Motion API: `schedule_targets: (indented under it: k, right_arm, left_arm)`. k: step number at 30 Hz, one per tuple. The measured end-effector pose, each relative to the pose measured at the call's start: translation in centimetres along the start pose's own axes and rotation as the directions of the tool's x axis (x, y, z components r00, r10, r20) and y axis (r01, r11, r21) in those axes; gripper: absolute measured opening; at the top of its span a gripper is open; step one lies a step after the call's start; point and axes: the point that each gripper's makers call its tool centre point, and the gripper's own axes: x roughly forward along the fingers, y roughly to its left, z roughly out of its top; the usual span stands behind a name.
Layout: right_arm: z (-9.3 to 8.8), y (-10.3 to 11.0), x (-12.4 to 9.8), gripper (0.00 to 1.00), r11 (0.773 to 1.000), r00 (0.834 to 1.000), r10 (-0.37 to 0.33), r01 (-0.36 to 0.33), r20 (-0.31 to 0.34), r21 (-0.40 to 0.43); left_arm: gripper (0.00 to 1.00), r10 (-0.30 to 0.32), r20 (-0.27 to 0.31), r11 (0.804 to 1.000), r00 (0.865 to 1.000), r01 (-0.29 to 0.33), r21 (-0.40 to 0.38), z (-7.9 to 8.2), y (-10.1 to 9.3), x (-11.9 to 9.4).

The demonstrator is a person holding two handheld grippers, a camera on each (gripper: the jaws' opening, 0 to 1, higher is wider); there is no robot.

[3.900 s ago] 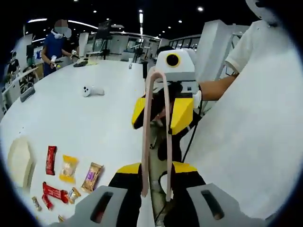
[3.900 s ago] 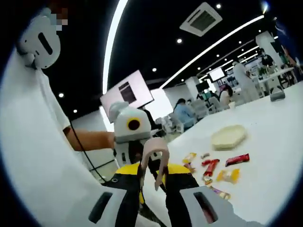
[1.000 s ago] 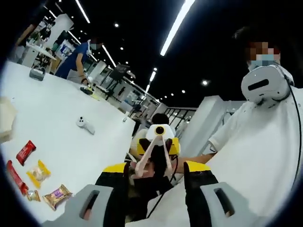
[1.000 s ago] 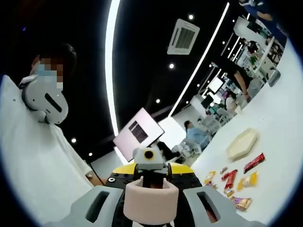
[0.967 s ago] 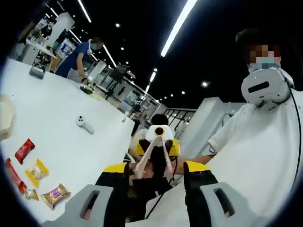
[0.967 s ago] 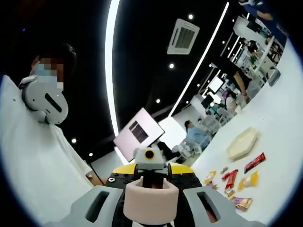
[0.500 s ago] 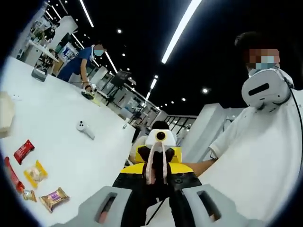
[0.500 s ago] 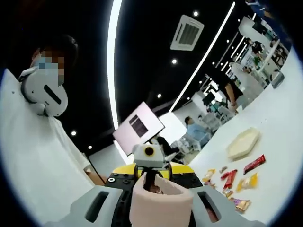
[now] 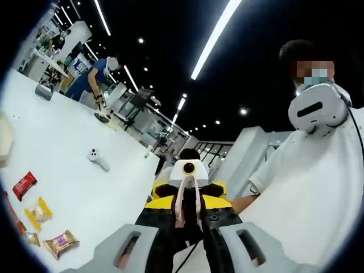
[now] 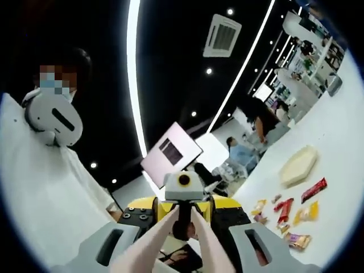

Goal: Place the target food into the container with the food tongs after gripping and lifting it, then release it inside without dropping or visibly crushing the food.

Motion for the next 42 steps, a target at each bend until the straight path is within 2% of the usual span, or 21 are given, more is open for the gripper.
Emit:
schedule_targets:
  k: [2, 5, 15, 22, 30, 32, 34, 36, 42]
  right_arm:
    - [0.1, -0.1, -0.2, 0.36, 1.000, 1.000, -0.006, 0.006, 0.004, 0.003]
    - [0.0, -0.1, -0.4, 0.31, 1.000, 1.000, -0.005, 0.005, -0.005, 0.003]
    - [0.3, -0.3, -0.5, 0.32, 1.000, 1.000, -0.012, 0.012, 0.011, 0.021]
    - [0.8, -0.4, -0.6, 0.34, 0.999, 0.999, -0.016, 0.014, 0.037, 0.048]
    - [0.9, -0.3, -0.7, 0.35, 0.999, 1.000, -0.028, 0.028, 0.004, -0.034]
    - [0.7, -0.5, -0.6, 0.36, 0.998, 0.999, -0.038, 0.037, -0.016, -0.058]
    - [0.1, -0.3, -0.2, 0.35, 0.997, 0.997, -0.036, 0.032, -0.063, -0.077]
    - [0.0, -0.2, -0.1, 0.34, 0.996, 0.998, -0.028, 0.023, -0.063, -0.086]
    - [0.9, -0.7, -0.7, 0.33, 0.998, 0.999, -0.028, 0.026, -0.025, -0.050]
  left_arm:
    - [0.15, -0.001, 0.010, 1.000, 1.000, 0.002, -0.006, 0.1, 0.0, 0.1]
    - [0.14, -0.005, 0.028, 1.000, 1.000, 0.005, -0.006, 0.4, 0.0, 0.2]
    - [0.15, -0.003, 0.060, 1.000, 0.998, 0.002, 0.007, 0.6, 0.1, 0.5]
    - [0.17, 0.003, 0.115, 1.000, 0.993, -0.003, -0.005, 1.1, 0.2, 0.8]
    - [0.21, 0.006, 0.104, 0.999, 0.995, -0.009, 0.036, 1.1, 0.1, 0.9]
    - [0.22, 0.024, 0.093, 0.997, 0.995, -0.031, 0.069, 1.0, 0.3, 0.6]
    - [0.22, 0.030, 0.075, 0.996, 0.997, -0.036, 0.077, 0.6, 0.1, 0.1]
    - [0.21, 0.026, 0.078, 0.995, 0.997, -0.033, 0.097, 0.6, -0.2, -0.2]
    - [0.20, 0.030, 0.110, 0.998, 0.994, -0.036, 0.054, 1.1, 0.2, 0.5]
